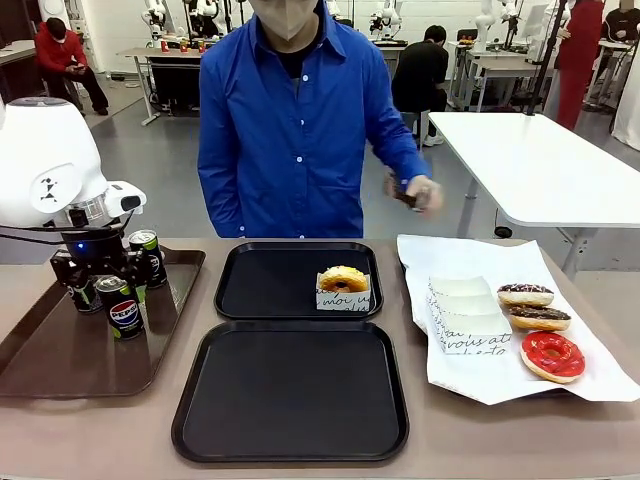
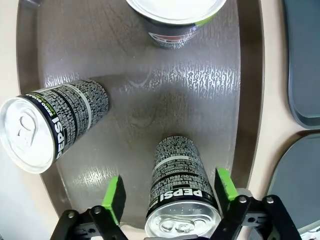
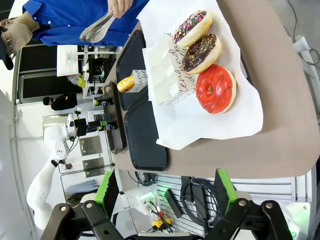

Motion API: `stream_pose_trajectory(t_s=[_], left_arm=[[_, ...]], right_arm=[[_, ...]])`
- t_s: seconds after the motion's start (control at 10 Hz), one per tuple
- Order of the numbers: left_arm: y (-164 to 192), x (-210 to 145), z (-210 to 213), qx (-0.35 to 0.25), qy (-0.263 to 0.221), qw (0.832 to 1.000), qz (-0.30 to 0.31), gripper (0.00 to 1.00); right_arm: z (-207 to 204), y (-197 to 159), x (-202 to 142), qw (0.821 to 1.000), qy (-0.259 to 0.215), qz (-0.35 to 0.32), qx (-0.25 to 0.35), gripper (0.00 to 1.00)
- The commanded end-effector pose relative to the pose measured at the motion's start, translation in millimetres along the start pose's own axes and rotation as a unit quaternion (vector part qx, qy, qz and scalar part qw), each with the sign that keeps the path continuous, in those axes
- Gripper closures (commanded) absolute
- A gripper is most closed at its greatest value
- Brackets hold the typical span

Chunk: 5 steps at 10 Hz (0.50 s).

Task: Set up donuts and drinks on trays.
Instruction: Pick up one Pepsi coke and place it on the Flat Tray.

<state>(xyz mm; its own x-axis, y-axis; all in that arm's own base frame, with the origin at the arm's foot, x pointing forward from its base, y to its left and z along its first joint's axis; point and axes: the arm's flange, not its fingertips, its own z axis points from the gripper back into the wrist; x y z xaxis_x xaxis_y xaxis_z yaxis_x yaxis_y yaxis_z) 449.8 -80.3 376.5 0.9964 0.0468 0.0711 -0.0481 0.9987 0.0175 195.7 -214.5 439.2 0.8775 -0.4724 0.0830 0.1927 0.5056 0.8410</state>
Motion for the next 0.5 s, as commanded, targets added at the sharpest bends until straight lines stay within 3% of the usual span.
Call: stream_pose_trajectory(t_s=[0.0, 0.1, 0.2, 0.3, 0.4], left_arm=[[-1.9, -0.6, 3.8, -0.017, -0.001, 1.0, 0.009, 0.33], [-2.1, -1.6, 4.1, -0.021, 0.004, 1.0, 0.014, 0.2], [-1.9, -2.9, 4.2, -0.023, 0.01, 0.999, 0.02, 0.5], [-1.6, -2.5, 4.9, -0.021, 0.015, 0.999, 0.023, 0.37], [-1.4, 0.4, 7.3, -0.019, 0.019, 0.999, 0.027, 0.67]], right_arm=[[-0.1, -0.8, -1.1, 1.0, 0.004, -0.002, 0.002, 0.0], [-0.1, -0.8, -1.1, 1.0, 0.004, -0.002, 0.002, 0.0], [-0.1, -0.8, -1.1, 1.0, 0.004, -0.002, 0.002, 0.0], [-0.1, -0.8, -1.1, 1.0, 0.004, -0.002, 0.002, 0.0], [-0.1, -0.8, -1.1, 1.0, 0.004, -0.002, 0.002, 0.0]])
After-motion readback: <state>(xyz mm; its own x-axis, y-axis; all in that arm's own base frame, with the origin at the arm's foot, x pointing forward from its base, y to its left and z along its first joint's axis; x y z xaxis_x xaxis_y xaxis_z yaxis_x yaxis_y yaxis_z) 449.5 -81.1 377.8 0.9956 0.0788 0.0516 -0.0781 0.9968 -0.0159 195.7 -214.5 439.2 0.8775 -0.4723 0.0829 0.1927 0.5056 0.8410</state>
